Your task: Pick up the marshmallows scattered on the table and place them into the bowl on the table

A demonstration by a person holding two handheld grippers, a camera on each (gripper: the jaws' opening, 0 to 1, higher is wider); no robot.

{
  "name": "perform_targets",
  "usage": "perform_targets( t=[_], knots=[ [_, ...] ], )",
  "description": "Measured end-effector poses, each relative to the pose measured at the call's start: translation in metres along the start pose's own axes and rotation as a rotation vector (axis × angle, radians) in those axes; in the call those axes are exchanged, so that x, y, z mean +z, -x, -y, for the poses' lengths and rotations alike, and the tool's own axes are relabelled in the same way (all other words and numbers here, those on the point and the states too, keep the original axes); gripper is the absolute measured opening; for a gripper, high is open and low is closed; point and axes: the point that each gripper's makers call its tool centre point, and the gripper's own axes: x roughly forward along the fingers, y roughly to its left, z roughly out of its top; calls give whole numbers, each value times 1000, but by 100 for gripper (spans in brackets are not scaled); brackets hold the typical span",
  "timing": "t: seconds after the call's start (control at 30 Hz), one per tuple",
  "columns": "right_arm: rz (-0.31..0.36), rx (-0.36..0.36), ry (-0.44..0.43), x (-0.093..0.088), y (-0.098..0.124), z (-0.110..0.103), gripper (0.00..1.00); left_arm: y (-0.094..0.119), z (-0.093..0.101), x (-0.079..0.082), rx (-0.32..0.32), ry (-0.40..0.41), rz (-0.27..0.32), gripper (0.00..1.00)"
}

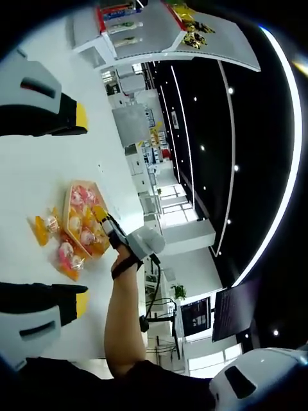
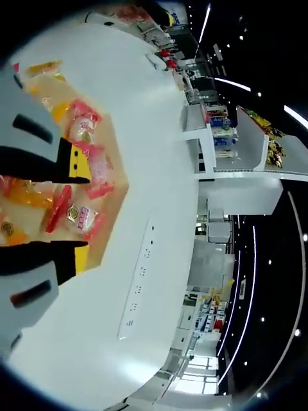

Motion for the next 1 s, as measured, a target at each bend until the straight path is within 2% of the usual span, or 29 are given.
perform_targets(
  t=[0.13,0.27,0.33,0.6,0.73,1.0],
  knots=[
    [61,-26,13,12,8,5,46,0,1,-1,-1,2,-3,95],
    [101,-33,18,20,20,7,66,0,3,-2,-5,-2,-6,95],
    [122,-34,21,24,27,6,72,0,4,-2,-4,-4,-6,95],
    [222,-11,41,40,76,-12,91,1,7,-3,-6,-12,-15,95],
    [256,-26,61,38,105,-17,97,4,12,-5,-14,-10,-9,95],
    [268,-30,35,11,160,-27,97,9,16,-13,-12,-15,-21,95]
  ],
)
